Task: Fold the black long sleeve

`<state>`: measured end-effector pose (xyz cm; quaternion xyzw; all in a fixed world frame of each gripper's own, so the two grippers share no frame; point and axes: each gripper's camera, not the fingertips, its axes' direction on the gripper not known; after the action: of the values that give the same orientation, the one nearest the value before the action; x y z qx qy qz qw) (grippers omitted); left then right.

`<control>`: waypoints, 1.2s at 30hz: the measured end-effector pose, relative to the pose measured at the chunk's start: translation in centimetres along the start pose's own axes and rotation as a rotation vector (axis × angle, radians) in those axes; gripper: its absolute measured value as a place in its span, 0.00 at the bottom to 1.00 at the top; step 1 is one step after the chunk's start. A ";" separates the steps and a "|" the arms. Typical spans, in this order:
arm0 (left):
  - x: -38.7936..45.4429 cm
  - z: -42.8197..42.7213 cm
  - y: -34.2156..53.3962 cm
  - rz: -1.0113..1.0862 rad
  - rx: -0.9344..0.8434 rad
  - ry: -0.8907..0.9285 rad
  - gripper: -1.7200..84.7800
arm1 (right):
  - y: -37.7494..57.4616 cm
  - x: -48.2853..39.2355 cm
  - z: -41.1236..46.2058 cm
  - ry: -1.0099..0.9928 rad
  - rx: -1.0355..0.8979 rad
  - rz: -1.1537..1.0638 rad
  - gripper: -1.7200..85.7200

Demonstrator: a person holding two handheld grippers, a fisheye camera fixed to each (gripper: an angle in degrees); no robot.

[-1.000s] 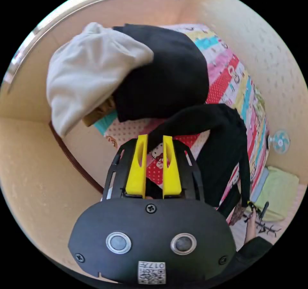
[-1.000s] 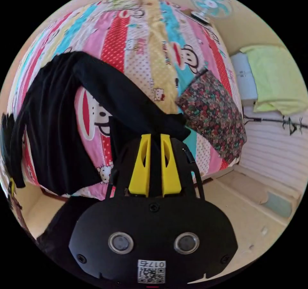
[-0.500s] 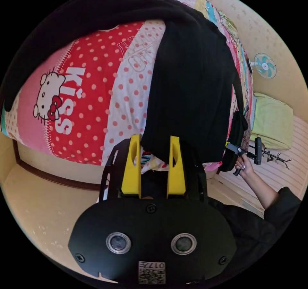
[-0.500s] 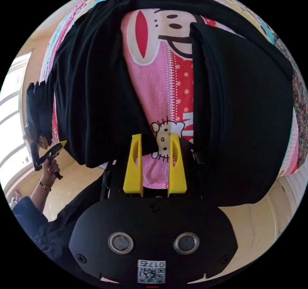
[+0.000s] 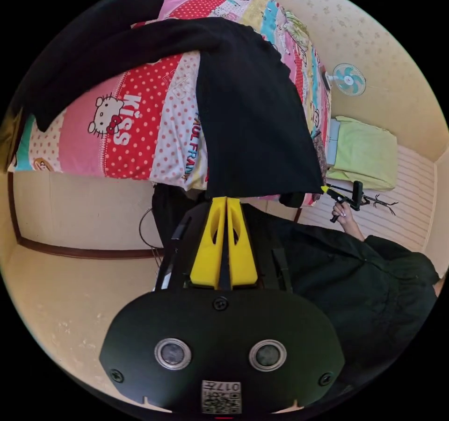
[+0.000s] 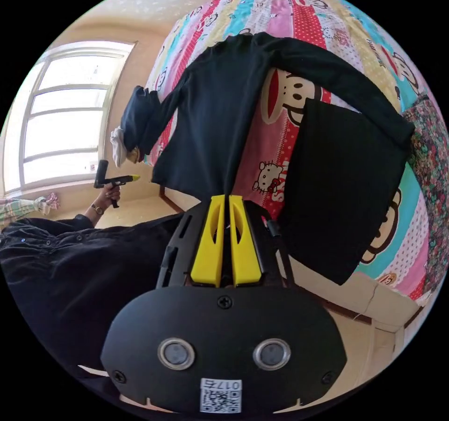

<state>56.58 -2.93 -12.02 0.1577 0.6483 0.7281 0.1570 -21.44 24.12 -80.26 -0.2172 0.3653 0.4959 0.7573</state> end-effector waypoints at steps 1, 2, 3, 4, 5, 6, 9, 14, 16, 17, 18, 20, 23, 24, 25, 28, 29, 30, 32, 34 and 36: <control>0.0 0.6 0.9 -0.012 -0.004 -0.004 0.02 | 1.3 1.2 0.2 -0.034 -0.014 0.041 0.04; -0.3 2.0 2.3 -0.052 -0.011 -0.002 0.02 | 1.8 1.8 0.6 -0.037 -0.029 0.059 0.04; -0.6 3.4 3.5 -0.106 -0.003 0.002 0.02 | 2.9 3.0 1.7 -0.006 -0.071 0.082 0.04; -0.7 3.9 4.0 -0.142 0.014 -0.002 0.02 | 3.7 4.1 2.9 0.043 -0.106 0.110 0.04; -0.6 4.7 4.7 -0.199 0.063 -0.011 0.03 | 4.0 4.7 3.3 0.056 -0.117 0.126 0.04; -0.2 5.2 5.0 -0.221 0.120 -0.023 0.04 | 4.3 5.7 3.9 0.056 -0.127 0.160 0.05; 1.0 5.8 3.8 -0.211 0.244 -0.039 0.12 | 4.2 7.9 3.5 0.025 -0.105 0.221 0.05; 0.9 11.5 -1.9 -0.199 0.103 -0.156 0.15 | 4.2 10.0 2.4 -0.009 -0.152 0.250 0.05; 0.3 15.3 -3.2 -0.255 -0.055 -0.158 0.13 | 4.4 10.4 1.7 -0.007 -0.185 0.216 0.05; 0.6 17.3 -3.4 -0.277 -0.153 -0.187 0.07 | 4.5 10.4 1.5 -0.008 -0.187 0.208 0.05; 1.8 18.2 -3.1 -0.224 -0.204 -0.237 0.03 | 4.6 10.6 0.9 -0.013 -0.187 0.195 0.05; 4.3 17.9 -1.8 -0.099 -0.202 -0.311 0.02 | 4.8 10.7 0.1 -0.021 -0.190 0.169 0.05; 4.8 15.2 2.4 -0.147 -0.154 -0.325 0.02 | 5.5 10.2 -0.6 -0.013 -0.213 0.055 0.05; 4.1 13.4 4.3 -0.226 -0.081 -0.235 0.02 | 6.0 10.1 -0.6 0.002 -0.219 0.022 0.05; 3.7 12.5 5.2 -0.263 -0.031 -0.187 0.02 | 6.4 10.2 -0.7 0.003 -0.221 0.008 0.05; 3.2 8.6 7.4 -0.328 0.226 -0.081 0.07 | 6.6 11.7 -0.6 -0.024 -0.221 0.063 0.05; 3.2 8.1 6.8 -0.308 0.276 -0.075 0.11 | 6.6 12.1 -0.6 -0.029 -0.223 0.081 0.05; 3.1 8.2 5.6 -0.299 0.288 -0.061 0.15 | 6.4 12.7 -0.7 -0.036 -0.222 0.106 0.05; 3.1 9.3 3.2 -0.290 0.269 -0.044 0.17 | 6.1 13.3 -1.1 -0.041 -0.222 0.112 0.05; 3.3 11.6 0.6 -0.294 0.205 -0.066 0.17 | 5.7 13.5 -1.4 -0.014 -0.245 0.076 0.05; 4.1 15.1 -1.8 -0.313 0.086 -0.090 0.15 | 5.4 13.7 -1.5 -0.010 -0.265 0.068 0.05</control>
<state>59.46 12.60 -12.06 0.0938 0.6879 0.6586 0.2904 -23.53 33.45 -91.58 -0.3006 0.2998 0.5661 0.7066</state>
